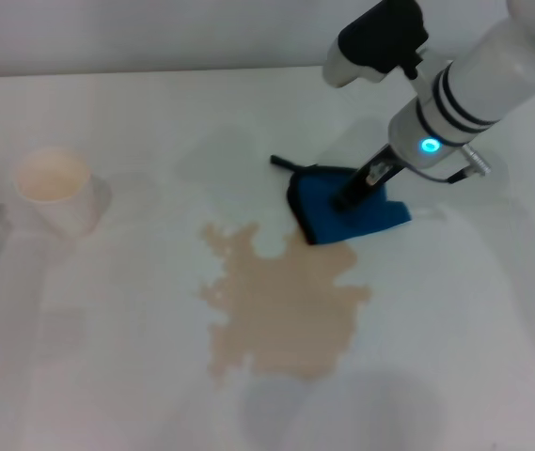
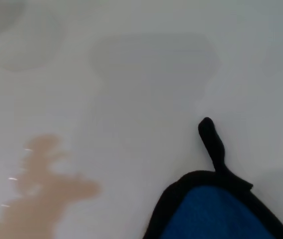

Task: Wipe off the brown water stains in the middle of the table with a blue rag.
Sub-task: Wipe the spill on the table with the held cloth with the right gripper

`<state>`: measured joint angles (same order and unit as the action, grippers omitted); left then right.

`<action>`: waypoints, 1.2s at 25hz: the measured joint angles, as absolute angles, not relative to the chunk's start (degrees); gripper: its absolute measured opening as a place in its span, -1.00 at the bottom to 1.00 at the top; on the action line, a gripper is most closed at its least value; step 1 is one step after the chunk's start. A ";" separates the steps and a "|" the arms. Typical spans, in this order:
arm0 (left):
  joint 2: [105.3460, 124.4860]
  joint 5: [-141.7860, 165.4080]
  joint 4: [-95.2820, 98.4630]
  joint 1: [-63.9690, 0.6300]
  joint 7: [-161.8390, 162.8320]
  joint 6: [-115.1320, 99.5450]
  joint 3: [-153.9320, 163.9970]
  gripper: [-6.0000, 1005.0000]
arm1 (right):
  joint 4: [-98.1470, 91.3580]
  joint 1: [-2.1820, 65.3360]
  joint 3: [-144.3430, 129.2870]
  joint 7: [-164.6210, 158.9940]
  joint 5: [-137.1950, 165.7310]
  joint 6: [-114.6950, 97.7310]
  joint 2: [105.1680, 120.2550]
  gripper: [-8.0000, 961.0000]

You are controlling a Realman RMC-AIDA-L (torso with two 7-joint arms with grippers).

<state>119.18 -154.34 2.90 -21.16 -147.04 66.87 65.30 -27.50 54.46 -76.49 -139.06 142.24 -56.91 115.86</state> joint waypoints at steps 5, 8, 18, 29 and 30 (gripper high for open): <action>119.11 -154.34 2.90 -21.68 -147.04 66.42 65.30 0.77 | -31.55 51.62 -85.57 -139.00 133.01 -56.97 116.02 -0.80; 119.09 -154.34 2.90 -21.78 -147.04 65.87 65.39 0.77 | -31.79 50.80 -88.49 -138.96 128.26 -56.40 116.16 -0.80; 119.09 -154.32 2.85 -22.08 -147.04 65.58 65.50 0.77 | -36.62 48.07 -104.18 -138.80 112.43 -50.31 116.19 -0.80; 119.09 -154.24 2.81 -22.48 -147.04 65.55 65.65 0.77 | -36.47 48.30 -109.07 -138.78 107.64 -44.32 116.18 -0.80; 119.09 -154.24 2.81 -22.48 -147.04 65.55 65.65 0.77 | -36.07 48.21 -108.60 -138.79 107.63 -43.85 116.14 -0.80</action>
<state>119.09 -154.24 2.81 -22.48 -147.04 65.55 65.65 -36.07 48.21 -108.60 -138.79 107.63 -43.85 116.14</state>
